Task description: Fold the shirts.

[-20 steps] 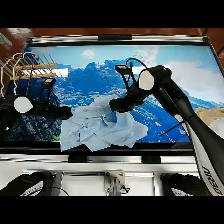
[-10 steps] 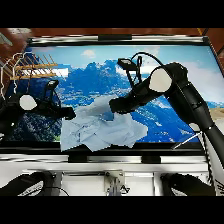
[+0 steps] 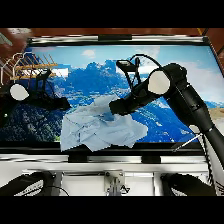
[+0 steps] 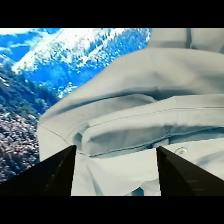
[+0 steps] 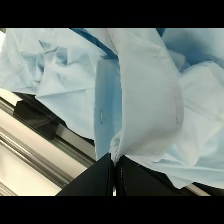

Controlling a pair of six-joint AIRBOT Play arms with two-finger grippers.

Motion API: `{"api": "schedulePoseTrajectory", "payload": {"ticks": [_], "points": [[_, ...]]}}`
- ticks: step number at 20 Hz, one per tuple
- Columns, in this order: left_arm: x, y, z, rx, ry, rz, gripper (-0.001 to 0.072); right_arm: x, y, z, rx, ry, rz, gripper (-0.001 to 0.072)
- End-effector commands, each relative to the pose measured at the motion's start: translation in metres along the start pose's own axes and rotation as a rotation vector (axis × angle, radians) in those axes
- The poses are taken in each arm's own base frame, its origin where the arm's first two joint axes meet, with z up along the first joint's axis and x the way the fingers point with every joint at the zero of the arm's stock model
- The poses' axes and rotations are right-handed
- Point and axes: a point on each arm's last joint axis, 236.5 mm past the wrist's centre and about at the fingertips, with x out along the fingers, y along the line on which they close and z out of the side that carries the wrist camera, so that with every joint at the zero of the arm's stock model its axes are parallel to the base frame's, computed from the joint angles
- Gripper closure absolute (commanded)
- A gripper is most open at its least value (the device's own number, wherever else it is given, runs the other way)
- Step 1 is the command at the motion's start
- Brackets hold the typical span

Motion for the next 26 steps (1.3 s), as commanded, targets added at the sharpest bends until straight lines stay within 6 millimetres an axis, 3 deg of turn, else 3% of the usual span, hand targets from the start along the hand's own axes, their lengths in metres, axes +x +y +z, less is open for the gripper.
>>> {"api": "schedulePoseTrajectory", "payload": {"ticks": [1, 4, 7, 8, 9, 12, 14, 16, 20, 22, 24, 26], "points": [[0.015, 0.009, -0.012, 0.032, 0.101, -0.001, 0.0113, 0.000, -0.002, 0.000, -0.003, -0.002, -0.009, 0.0630], [0.058, 0.009, -0.043, -0.001, 0.280, -0.035, 0.0112, 0.000, -0.002, 0.000, -0.003, -0.001, -0.009, 0.0630], [0.079, -0.017, -0.054, 0.020, 0.338, -0.128, 0.0115, 0.000, -0.004, 0.001, -0.004, -0.005, -0.018, 0.0630], [0.082, -0.019, -0.055, 0.027, 0.344, -0.128, 0.0147, 0.000, -0.006, 0.002, -0.005, -0.007, -0.028, 0.0630], [0.082, -0.020, -0.056, 0.030, 0.346, -0.128, 0.0369, 0.000, -0.010, 0.002, -0.005, -0.009, -0.041, 0.0629], [0.073, -0.018, -0.056, 0.056, 0.354, -0.134, 0.0625, -0.001, -0.020, 0.004, -0.010, -0.016, -0.084, 0.0630], [0.057, -0.015, -0.043, 0.059, 0.314, -0.134, 0.0660, -0.001, -0.024, 0.003, -0.013, -0.015, -0.101, 0.0630], [0.027, -0.015, -0.014, 0.071, 0.200, -0.127, 0.0661, -0.001, -0.024, 0.004, -0.013, -0.016, -0.102, 0.0630], [-0.064, -0.037, 0.037, 0.167, -0.075, -0.116, 0.0662, -0.002, -0.022, 0.017, -0.020, -0.070, -0.096, 0.0630], [-0.111, -0.049, 0.043, 0.209, -0.209, -0.100, 0.0662, -0.003, -0.016, 0.032, -0.046, -0.137, -0.074, 0.0630], [-0.151, -0.043, 0.038, 0.254, -0.308, -0.010, 0.0664, -0.005, 0.003, 0.046, -0.051, -0.197, 0.006, 0.0630], [-0.161, -0.032, 0.015, 0.226, -0.321, 0.052, 0.0663, -0.006, 0.026, 0.047, -0.025, -0.203, 0.106, 0.0630]]}}
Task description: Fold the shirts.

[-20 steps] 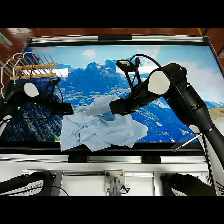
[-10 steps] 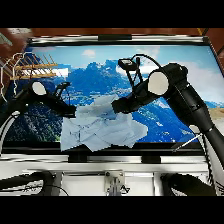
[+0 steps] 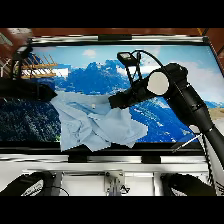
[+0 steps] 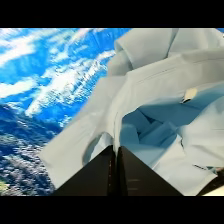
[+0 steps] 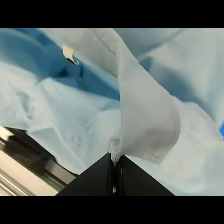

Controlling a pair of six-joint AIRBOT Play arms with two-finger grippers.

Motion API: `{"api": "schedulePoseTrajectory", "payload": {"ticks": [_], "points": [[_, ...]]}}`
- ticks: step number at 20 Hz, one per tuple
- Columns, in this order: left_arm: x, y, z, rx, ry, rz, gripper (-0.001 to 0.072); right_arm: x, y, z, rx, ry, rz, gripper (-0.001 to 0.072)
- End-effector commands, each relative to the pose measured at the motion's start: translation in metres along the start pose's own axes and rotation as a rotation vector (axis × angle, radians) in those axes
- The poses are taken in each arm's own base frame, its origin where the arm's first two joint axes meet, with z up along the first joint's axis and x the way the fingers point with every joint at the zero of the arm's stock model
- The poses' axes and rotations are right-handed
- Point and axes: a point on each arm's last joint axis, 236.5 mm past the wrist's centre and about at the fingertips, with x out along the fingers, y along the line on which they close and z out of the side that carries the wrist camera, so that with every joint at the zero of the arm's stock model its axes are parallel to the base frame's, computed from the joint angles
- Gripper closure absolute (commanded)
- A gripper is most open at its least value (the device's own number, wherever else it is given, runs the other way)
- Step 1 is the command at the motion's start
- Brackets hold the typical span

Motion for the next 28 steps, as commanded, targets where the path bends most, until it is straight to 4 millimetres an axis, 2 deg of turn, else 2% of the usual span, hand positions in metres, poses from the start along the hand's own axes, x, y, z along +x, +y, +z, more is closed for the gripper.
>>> {"api": "schedulePoseTrajectory", "payload": {"ticks": [1, 3, 5, 7, 10, 11, 12, 15, 16, 18, 20, 22, 23, 24, 26, 28], "points": [[-0.036, 0.006, -0.029, -0.029, -0.057, 0.108, 0.0664, -0.002, 0.040, 0.008, 0.020, -0.037, 0.150, 0.0630], [-0.011, 0.007, -0.079, -0.127, 0.008, 0.103, 0.0664, 0.006, 0.052, -0.010, -0.036, 0.006, 0.098, 0.0630], [0.024, 0.016, -0.115, -0.232, 0.005, 0.111, 0.0664, 0.013, 0.031, -0.027, -0.085, 0.051, -0.097, 0.0630], [0.054, 0.020, -0.140, -0.284, 0.009, 0.107, 0.0663, 0.009, 0.012, -0.037, -0.129, 0.077, -0.245, 0.0630], [0.081, 0.012, -0.166, -0.301, 0.065, 0.075, 0.0659, 0.011, 0.015, -0.053, -0.126, 0.142, -0.244, 0.0630], [0.083, 0.012, -0.168, -0.302, 0.076, 0.074, 0.0646, 0.016, 0.017, -0.059, -0.118, 0.167, -0.231, 0.0630], [0.083, 0.012, -0.166, -0.305, 0.067, 0.073, 0.0584, 0.021, 0.015, -0.063, -0.103, 0.185, -0.236, 0.0630], [0.074, 0.015, -0.149, -0.312, 0.024, 0.078, 0.0340, 0.049, 0.016, -0.089, -0.031, 0.266, -0.215, 0.0630], [0.070, 0.015, -0.140, -0.309, 0.006, 0.078, 0.0284, 0.056, 0.017, -0.100, -0.017, 0.296, -0.197, 0.0630], [0.061, 0.016, -0.130, -0.293, -0.009, 0.087, 0.0284, 0.062, 0.017, -0.126, 0.005, 0.381, -0.186, 0.0630], [0.052, 0.020, -0.126, -0.242, 0.002, 0.112, 0.0283, 0.058, 0.029, -0.137, 0.006, 0.417, -0.152, 0.0630], [0.046, 0.022, -0.128, -0.218, 0.024, 0.127, 0.0276, 0.050, 0.041, -0.138, -0.027, 0.380, -0.165, 0.0630], [0.046, 0.021, -0.132, -0.222, 0.042, 0.125, 0.0192, 0.045, 0.044, -0.139, -0.039, 0.361, -0.185, 0.0630], [0.047, 0.020, -0.138, -0.223, 0.071, 0.123, 0.0169, 0.041, 0.046, -0.139, -0.054, 0.337, -0.204, 0.0630], [0.050, 0.020, -0.150, -0.225, 0.128, 0.124, 0.0168, 0.034, 0.044, -0.133, -0.063, 0.287, -0.249, 0.0630], [0.053, 0.020, -0.153, -0.233, 0.147, 0.124, 0.0169, 0.030, 0.038, -0.127, -0.077, 0.254, -0.276, 0.0630]]}}
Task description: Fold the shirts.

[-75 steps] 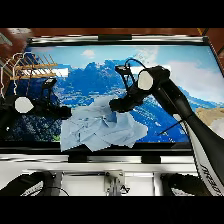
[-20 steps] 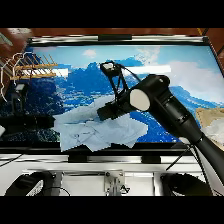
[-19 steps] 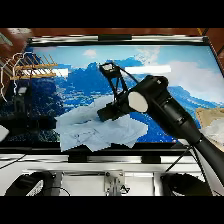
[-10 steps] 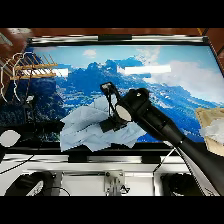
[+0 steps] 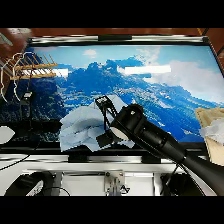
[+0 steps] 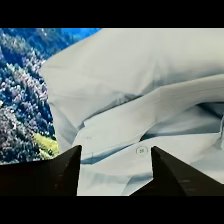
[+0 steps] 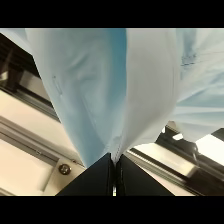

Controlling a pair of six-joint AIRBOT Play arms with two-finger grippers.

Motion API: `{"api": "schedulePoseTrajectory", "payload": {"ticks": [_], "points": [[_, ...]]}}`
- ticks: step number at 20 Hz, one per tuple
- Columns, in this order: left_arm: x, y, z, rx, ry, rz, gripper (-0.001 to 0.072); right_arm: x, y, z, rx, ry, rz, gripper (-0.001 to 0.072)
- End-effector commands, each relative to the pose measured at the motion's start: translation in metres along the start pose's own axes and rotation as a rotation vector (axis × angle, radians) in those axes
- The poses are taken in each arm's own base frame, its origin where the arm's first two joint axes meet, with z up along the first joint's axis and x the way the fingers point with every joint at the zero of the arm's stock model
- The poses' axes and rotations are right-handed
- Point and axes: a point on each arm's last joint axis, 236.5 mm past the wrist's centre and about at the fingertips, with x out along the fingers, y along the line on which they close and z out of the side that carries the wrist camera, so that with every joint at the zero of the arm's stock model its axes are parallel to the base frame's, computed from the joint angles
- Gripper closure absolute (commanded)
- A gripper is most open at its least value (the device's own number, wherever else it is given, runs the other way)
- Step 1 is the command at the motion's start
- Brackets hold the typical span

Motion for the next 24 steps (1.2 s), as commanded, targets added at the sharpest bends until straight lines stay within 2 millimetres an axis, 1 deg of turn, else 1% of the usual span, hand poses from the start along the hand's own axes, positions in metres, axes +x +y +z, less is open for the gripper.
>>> {"api": "schedulePoseTrajectory", "payload": {"ticks": [1, 2, 3, 4, 5, 6, 7, 8, 9, 10, 11, 12, 13, 14, 15, 16, 17, 19, 21, 23, 24], "points": [[0.001, 0.004, -0.007, 0.000, 0.044, 0.013, 0.0169, -0.009, -0.014, 0.008, -0.002, -0.068, -0.079, 0.0630], [-0.004, 0.006, 0.000, -0.021, 0.029, 0.018, 0.0168, -0.010, -0.022, 0.012, -0.009, -0.088, -0.114, 0.0630], [-0.013, 0.011, 0.012, -0.073, -0.003, 0.027, 0.0153, -0.011, -0.027, 0.016, -0.013, -0.103, -0.138, 0.0630], [-0.027, 0.019, 0.034, -0.109, -0.062, 0.043, 0.0090, -0.012, -0.030, 0.019, -0.015, -0.117, -0.150, 0.0630], [-0.045, 0.033, 0.061, -0.130, -0.129, 0.069, 0.0076, -0.012, -0.029, 0.022, -0.017, -0.129, -0.148, 0.0630], [-0.064, 0.049, 0.085, -0.114, -0.178, 0.106, 0.0028, -0.012, -0.027, 0.026, -0.018, -0.144, -0.136, 0.0630], [-0.080, 0.070, 0.108, -0.097, -0.207, 0.151, 0.0028, -0.012, -0.024, 0.029, -0.020, -0.157, -0.126, 0.0629], [-0.093, 0.095, 0.131, -0.103, -0.221, 0.196, 0.0028, -0.013, -0.022, 0.031, -0.020, -0.169, -0.117, 0.0629], [-0.102, 0.125, 0.156, -0.163, -0.255, 0.240, 0.0028, -0.013, -0.021, 0.034, -0.020, -0.181, -0.111, 0.0629], [-0.101, 0.147, 0.176, -0.208, -0.271, 0.250, 0.0032, -0.013, -0.018, 0.036, -0.015, -0.190, -0.101, 0.0630], [-0.092, 0.174, 0.187, -0.261, -0.235, 0.257, 0.0035, -0.013, -0.017, 0.037, -0.014, -0.194, -0.094, 0.0629], [-0.078, 0.199, 0.187, -0.309, -0.161, 0.257, 0.0035, -0.012, -0.014, 0.035, -0.012, -0.186, -0.082, 0.0629], [-0.059, 0.222, 0.180, -0.366, -0.063, 0.247, 0.0034, -0.012, -0.011, 0.033, -0.008, -0.176, -0.069, 0.0629], [-0.045, 0.237, 0.175, -0.428, 0.005, 0.224, 0.0033, -0.011, -0.007, 0.031, 0.003, -0.166, -0.052, 0.0629], [-0.034, 0.252, 0.175, -0.465, 0.043, 0.202, 0.0029, -0.011, -0.005, 0.029, 0.019, -0.160, -0.040, 0.0629], [-0.027, 0.264, 0.180, -0.482, 0.047, 0.192, 0.0029, -0.010, -0.003, 0.028, 0.024, -0.153, -0.030, 0.0630], [-0.022, 0.279, 0.185, -0.477, 0.039, 0.200, 0.0031, -0.010, -0.002, 0.027, 0.036, -0.152, -0.029, 0.0629], [-0.009, 0.303, 0.193, -0.414, 0.026, 0.212, 0.0039, -0.010, -0.003, 0.028, 0.063, -0.154, -0.029, 0.0630], [0.013, 0.324, 0.188, -0.391, 0.041, 0.214, 0.0062, -0.008, -0.003, 0.028, 0.090, -0.153, -0.031, 0.0630], [0.036, 0.344, 0.174, -0.426, 0.070, 0.211, 0.0062, -0.005, -0.003, 0.028, 0.100, -0.145, -0.034, 0.0629], [0.045, 0.352, 0.168, -0.439, 0.081, 0.210, 0.0063, -0.004, -0.003, 0.028, 0.105, -0.141, -0.033, 0.0629]]}}
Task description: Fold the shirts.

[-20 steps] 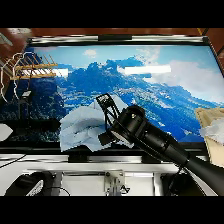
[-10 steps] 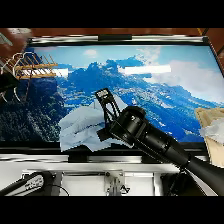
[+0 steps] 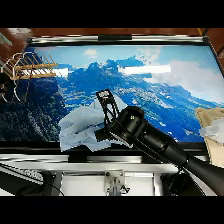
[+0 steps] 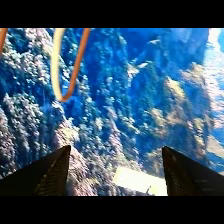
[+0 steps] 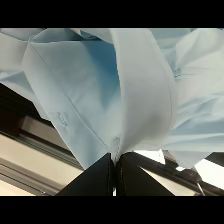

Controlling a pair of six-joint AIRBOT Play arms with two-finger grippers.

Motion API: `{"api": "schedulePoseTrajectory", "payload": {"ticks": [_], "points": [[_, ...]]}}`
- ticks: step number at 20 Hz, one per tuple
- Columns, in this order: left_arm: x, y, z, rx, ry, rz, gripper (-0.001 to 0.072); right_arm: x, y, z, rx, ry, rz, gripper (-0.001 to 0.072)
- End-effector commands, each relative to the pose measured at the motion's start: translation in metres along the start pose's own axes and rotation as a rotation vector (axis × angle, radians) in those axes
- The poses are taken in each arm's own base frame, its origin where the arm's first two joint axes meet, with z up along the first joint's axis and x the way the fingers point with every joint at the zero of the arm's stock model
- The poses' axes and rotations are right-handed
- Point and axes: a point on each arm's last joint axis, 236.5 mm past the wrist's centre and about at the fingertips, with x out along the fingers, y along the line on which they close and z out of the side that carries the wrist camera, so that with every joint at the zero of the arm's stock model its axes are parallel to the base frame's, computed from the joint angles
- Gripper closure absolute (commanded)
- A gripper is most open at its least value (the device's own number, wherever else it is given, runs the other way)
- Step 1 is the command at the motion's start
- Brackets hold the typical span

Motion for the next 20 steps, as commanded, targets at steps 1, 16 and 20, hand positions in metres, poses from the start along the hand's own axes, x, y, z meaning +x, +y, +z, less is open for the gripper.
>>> {"api": "schedulePoseTrajectory", "payload": {"ticks": [1, 16, 20], "points": [[0.042, 0.032, 0.000, 0.011, 0.033, 0.004, 0.0063, 0.004, 0.002, -0.001, 0.032, 0.011, 0.001, 0.0629], [0.105, 0.041, -0.001, 0.156, 0.046, 0.002, 0.0101, 0.008, 0.006, -0.005, 0.057, 0.033, 0.009, 0.0629], [0.113, 0.038, -0.004, 0.164, 0.062, -0.004, 0.0107, 0.008, 0.005, -0.005, 0.056, 0.032, 0.008, 0.0629]]}}
